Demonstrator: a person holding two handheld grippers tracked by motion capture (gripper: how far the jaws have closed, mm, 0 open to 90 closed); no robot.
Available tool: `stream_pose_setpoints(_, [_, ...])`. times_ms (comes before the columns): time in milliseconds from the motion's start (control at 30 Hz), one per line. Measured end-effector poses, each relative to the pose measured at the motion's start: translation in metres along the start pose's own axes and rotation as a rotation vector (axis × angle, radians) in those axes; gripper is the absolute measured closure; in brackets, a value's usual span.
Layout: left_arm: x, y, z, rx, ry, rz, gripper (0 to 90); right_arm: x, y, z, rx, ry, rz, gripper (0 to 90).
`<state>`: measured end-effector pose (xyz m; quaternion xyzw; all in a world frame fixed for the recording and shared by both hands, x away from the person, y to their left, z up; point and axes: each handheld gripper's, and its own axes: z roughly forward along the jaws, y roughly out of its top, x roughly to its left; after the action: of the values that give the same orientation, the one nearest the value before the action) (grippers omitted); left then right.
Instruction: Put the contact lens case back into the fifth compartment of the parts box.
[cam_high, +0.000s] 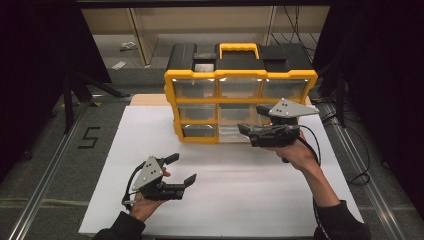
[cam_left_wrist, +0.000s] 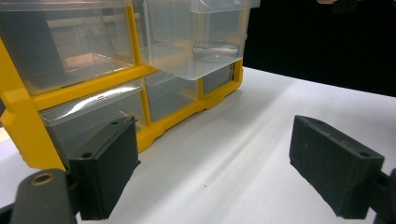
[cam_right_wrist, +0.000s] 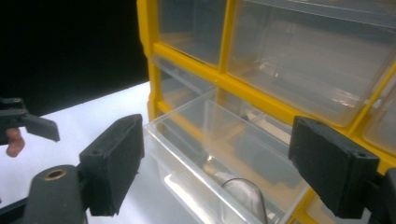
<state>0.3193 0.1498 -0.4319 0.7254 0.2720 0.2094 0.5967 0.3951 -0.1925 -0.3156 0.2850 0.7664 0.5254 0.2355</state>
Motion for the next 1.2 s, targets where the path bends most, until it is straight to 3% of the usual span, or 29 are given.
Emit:
stream_pose_setpoints(533, [0.0, 0.0, 0.0, -0.002, 0.002, 0.002, 15.2, 0.022, 0.004, -0.005, -0.004, 0.028, -0.038, 18.0])
stream_pose_setpoints(1200, [0.0, 0.0, -0.001, -0.004, 0.001, 0.002, 15.2, 0.033, -0.006, -0.004, 0.035, 0.067, -0.045, 18.8])
